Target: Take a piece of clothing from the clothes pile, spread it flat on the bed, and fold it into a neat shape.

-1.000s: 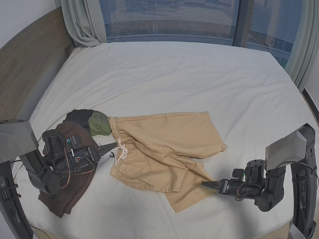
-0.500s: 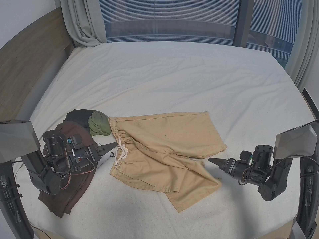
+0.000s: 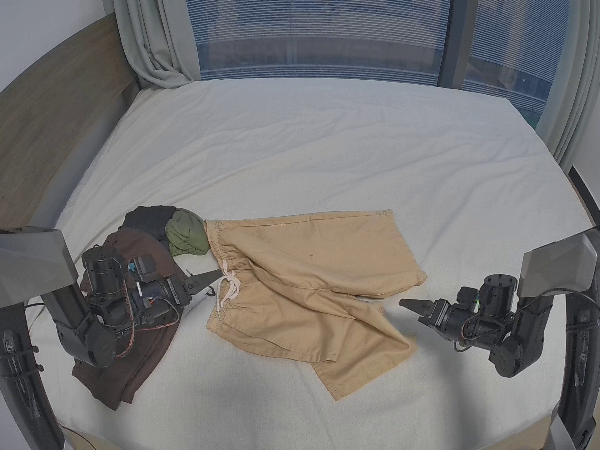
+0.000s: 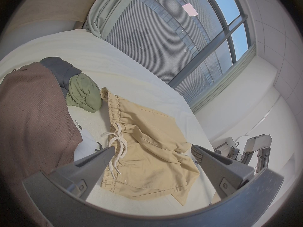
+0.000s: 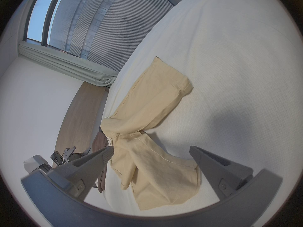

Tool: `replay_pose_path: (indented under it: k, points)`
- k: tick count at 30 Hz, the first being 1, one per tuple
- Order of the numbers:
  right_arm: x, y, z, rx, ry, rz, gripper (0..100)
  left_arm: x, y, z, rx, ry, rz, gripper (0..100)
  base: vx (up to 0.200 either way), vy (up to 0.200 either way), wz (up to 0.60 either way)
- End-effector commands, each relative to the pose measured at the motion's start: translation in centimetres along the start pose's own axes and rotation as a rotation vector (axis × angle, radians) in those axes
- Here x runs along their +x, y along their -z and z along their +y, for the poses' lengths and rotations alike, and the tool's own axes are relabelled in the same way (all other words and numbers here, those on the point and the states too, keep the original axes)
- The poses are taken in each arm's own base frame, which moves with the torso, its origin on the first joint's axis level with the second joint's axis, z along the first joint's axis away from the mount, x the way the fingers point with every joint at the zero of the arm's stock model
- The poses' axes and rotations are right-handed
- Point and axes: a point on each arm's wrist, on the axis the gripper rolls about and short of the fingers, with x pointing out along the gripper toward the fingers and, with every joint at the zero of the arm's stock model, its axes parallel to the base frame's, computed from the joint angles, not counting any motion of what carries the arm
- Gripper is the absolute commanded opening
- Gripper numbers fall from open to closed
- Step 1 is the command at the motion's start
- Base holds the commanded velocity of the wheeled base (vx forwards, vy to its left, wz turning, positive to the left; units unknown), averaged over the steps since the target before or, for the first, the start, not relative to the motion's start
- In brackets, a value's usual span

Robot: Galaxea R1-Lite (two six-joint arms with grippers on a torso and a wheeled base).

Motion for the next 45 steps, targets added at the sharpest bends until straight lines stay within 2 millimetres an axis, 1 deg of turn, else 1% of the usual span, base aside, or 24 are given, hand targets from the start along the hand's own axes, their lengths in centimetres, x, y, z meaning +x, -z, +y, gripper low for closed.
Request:
replay_pose_path:
  k: [1, 6, 12, 16, 21, 29, 35, 45]
  points:
    - [0.0, 0.6, -1.3, 0.021, 0.034, 0.015, 100, 0.0, 0.1, 0.1, -0.001, 0.0, 0.002, 100, 0.0, 0.0, 0.0]
    - [0.2, 0.7, -1.8, 0.03, 0.093, -0.017, 100, 0.0, 0.0, 0.1, -0.001, 0.0, 0.001, 100, 0.0, 0.0, 0.0]
    - [0.1, 1.4, -1.8, 0.027, 0.109, 0.005, 100, 0.0, 0.0, 0.0, -0.001, 0.002, 0.001, 100, 0.0, 0.0, 0.0]
    - [0.2, 1.8, -2.3, 0.037, 0.124, 0.019, 100, 0.0, 0.0, 0.0, 0.001, 0.003, -0.001, 100, 0.0, 0.0, 0.0]
    - [0.1, 2.2, -2.2, 0.037, 0.122, 0.029, 100, 0.0, -0.1, 0.0, 0.003, 0.004, -0.003, 100, 0.0, 0.0, 0.0]
    - [0.4, 2.9, -2.1, 0.033, 0.126, 0.042, 100, 0.0, -0.1, 0.0, 0.006, 0.007, -0.009, 100, 0.0, 0.0, 0.0]
    - [1.2, 3.5, -1.8, 0.02, 0.158, 0.019, 100, 0.0, -0.2, -0.1, 0.01, 0.009, -0.014, 100, 0.0, 0.0, 0.0]
    - [1.5, 3.6, -1.5, 0.077, 0.152, 0.011, 100, 0.0, -0.1, -0.1, 0.011, 0.011, -0.014, 100, 0.0, 0.0, 0.0]
